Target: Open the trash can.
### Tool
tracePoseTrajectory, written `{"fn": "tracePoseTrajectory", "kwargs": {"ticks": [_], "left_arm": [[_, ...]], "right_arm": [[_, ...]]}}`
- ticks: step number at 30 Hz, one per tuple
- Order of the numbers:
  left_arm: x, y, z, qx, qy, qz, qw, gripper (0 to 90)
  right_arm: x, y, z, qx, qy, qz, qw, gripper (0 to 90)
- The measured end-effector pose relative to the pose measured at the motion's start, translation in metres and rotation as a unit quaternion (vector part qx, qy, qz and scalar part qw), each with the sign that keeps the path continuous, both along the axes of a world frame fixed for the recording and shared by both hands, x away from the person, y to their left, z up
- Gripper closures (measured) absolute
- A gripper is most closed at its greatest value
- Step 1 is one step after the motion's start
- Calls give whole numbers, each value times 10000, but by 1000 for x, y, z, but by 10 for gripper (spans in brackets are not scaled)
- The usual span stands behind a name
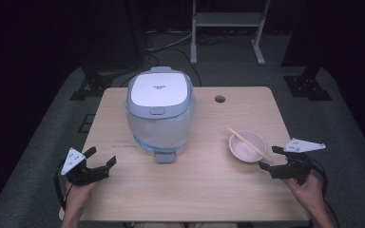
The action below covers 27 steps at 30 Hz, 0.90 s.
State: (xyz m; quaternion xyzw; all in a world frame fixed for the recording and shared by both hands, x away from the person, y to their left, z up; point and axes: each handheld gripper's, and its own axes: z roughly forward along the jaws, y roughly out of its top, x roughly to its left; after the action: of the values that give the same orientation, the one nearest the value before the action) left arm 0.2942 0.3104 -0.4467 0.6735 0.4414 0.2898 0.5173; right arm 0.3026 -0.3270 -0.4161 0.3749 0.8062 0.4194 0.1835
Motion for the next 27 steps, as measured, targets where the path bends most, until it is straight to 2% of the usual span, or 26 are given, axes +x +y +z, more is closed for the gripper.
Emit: {"fn": "tracePoseTrajectory", "kwargs": {"ticks": [3,6,8,9,11,13,14,15,16,17,18,19,20,21,22,23,24,25,26,27], "left_arm": [[4,-2,1,58,2,1,10000,69],[16,-6,6,179,15,8,9998,69],[21,-8,8,186,-4,24,9998,69],[27,-9,10,151,-85,38,9998,69],[31,-10,12,135,-48,46,9999,69],[43,-12,15,123,-157,71,9998,69],[43,-12,15,123,-157,71,9998,72],[49,-13,16,104,-89,93,9999,72],[59,-13,17,66,-127,124,9998,72],[59,-13,17,66,-127,124,9998,72],[68,-13,19,-9,-89,194,9998,72],[68,-13,19,-9,-89,194,9998,72],[78,-13,21,-2,-98,213,9997,72],[78,-13,21,-2,-98,213,9997,72],[88,-16,24,-62,-53,218,9997,72],[88,-16,24,-62,-53,218,9997,72],[97,-20,26,-28,-90,178,9998,72],[97,-20,26,-28,-90,178,9998,72],[106,-23,27,-14,-109,150,9998,72],[106,-23,27,-14,-109,150,9998,72]], "right_arm": [[0,0,0,-17,-21,9,10000,150],[1,0,0,-8,-9,10,10000,150],[1,0,0,-4,-7,10,10000,150],[2,1,0,-2,1,15,10000,150],[2,1,0,-13,8,21,10000,150],[2,2,0,-6,-27,47,10000,150],[2,2,1,-1,-22,51,10000,150],[2,2,1,-1,-22,51,10000,150],[3,2,2,3,-38,63,10000,150],[3,2,2,3,-38,63,10000,150],[2,3,2,-3,-61,74,10000,150],[2,3,2,-3,-61,74,10000,150],[2,3,3,-2,-75,77,9999,150],[2,3,3,-2,-85,84,9999,150],[2,3,4,-3,-93,85,9999,150],[2,3,4,-3,-93,85,9999,150],[3,3,4,1,-83,78,9999,150],[3,3,4,1,-83,78,9999,150],[3,3,3,-6,-82,87,9999,150],[3,3,3,-6,-82,87,9999,150]]}}
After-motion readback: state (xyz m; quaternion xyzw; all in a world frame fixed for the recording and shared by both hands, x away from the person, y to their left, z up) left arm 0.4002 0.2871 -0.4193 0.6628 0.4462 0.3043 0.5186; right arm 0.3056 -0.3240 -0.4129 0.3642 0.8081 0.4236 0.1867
